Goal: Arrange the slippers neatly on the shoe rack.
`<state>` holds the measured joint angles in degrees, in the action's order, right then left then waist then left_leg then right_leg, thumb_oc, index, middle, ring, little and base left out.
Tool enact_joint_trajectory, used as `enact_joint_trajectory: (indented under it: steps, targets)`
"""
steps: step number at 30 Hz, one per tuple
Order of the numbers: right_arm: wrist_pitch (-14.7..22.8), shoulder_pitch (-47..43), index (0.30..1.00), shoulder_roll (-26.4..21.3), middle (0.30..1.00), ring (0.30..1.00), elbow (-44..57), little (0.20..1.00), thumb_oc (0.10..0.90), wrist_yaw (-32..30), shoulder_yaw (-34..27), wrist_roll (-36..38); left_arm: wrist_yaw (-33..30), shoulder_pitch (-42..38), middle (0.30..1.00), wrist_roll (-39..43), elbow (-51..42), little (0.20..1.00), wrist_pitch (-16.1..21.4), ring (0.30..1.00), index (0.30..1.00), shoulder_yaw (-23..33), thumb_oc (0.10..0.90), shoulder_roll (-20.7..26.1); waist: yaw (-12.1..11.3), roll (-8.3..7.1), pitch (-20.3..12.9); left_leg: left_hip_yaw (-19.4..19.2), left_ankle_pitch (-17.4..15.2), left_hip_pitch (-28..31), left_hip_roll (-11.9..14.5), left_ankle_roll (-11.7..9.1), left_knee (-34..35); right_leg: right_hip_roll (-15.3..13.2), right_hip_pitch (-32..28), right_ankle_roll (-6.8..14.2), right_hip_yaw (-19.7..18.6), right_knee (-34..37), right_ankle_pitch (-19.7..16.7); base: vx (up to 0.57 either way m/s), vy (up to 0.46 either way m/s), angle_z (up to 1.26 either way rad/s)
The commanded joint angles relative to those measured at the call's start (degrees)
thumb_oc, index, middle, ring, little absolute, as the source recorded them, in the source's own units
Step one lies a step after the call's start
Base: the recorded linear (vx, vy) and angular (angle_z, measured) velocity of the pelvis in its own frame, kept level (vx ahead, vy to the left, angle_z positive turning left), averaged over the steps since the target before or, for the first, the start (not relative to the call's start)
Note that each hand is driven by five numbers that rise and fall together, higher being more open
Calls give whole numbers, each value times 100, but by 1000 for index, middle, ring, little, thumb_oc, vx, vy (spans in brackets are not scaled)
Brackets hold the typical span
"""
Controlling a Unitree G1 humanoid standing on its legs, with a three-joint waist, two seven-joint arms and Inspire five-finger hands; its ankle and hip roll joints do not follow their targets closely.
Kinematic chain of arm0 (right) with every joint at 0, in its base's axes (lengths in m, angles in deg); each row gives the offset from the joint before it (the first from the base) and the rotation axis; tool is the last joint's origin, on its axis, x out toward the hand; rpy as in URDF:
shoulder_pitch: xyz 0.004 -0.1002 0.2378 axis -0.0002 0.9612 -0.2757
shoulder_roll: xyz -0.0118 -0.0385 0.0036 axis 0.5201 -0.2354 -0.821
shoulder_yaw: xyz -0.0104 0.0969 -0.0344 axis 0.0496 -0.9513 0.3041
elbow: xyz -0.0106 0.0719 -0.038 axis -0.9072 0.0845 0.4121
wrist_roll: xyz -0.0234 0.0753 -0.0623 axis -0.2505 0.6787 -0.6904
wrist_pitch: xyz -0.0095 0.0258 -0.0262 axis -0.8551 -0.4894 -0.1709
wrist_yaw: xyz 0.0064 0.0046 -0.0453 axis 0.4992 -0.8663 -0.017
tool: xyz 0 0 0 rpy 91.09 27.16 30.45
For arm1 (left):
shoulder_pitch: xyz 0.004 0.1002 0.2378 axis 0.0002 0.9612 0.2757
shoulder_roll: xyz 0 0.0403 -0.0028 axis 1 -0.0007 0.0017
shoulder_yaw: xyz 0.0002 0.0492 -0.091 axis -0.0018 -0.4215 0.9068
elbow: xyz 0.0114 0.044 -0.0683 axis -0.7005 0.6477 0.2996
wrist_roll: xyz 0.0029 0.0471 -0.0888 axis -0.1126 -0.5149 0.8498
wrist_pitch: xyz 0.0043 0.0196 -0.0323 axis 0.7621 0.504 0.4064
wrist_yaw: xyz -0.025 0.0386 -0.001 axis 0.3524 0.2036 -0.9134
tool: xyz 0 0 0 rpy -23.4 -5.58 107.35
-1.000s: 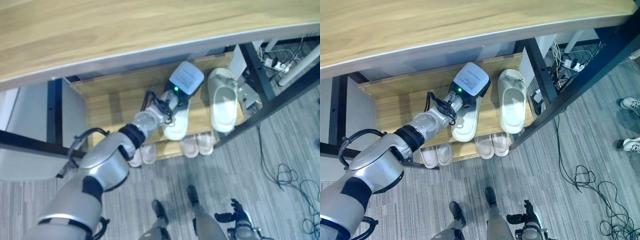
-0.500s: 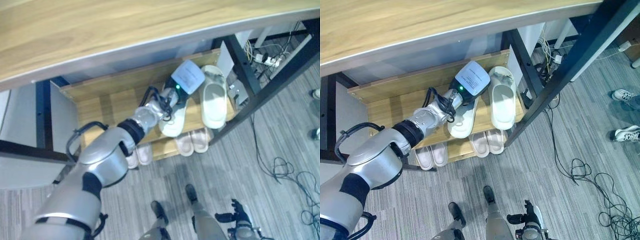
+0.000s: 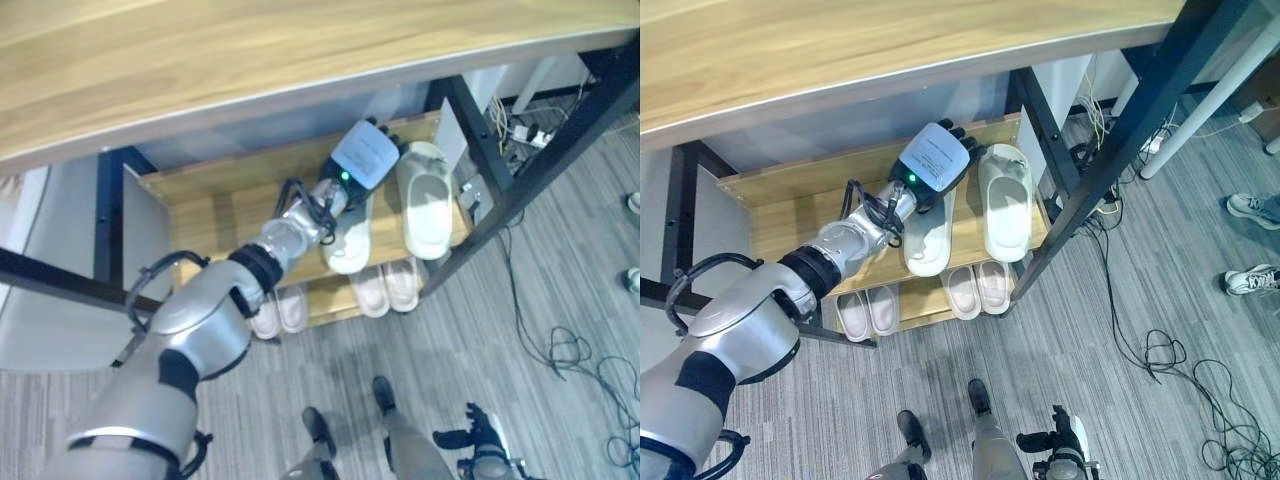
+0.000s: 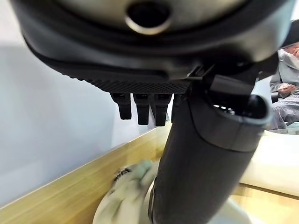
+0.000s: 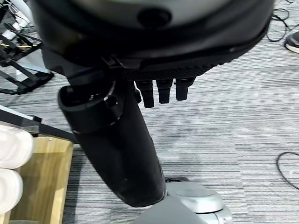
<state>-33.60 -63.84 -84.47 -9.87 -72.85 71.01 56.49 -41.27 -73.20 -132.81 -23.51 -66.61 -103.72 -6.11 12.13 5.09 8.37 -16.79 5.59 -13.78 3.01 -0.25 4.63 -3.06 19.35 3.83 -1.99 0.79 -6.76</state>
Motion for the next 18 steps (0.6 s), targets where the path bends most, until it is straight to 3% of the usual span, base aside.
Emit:
enact_joint_trajectory:
  steps: [1,7,11,18]
  targets:
    - [66,265,900,-342,900,900,-250,900,800,-84,-45,168,-300,-828,900,-131,691,900,-81,900,900,466,800,-230,-115,17,-259,484,-499,199,221,-375,37,-259,-193,434,638,140,361,0,0,0]
    - [29,284,900,-386,900,900,-298,900,800,-92,-106,167,-101,-839,900,-121,784,900,-19,900,900,416,800,-273,-128,20,-286,454,-500,235,211,-351,37,-273,-209,438,616,127,347,-7,0,0]
    - [18,398,900,-369,900,900,-317,900,800,-73,-182,207,-76,-877,900,-47,483,900,-3,900,900,486,800,-64,-195,61,-329,480,-487,237,206,-340,37,-275,-226,436,632,142,355,-24,-2,-1]
    - [-99,447,900,-233,900,900,-439,900,800,39,-247,310,-79,-461,900,196,430,900,-38,900,900,890,800,-112,-253,62,-384,559,-502,463,179,-346,37,-255,-515,413,699,118,449,6,-8,4]
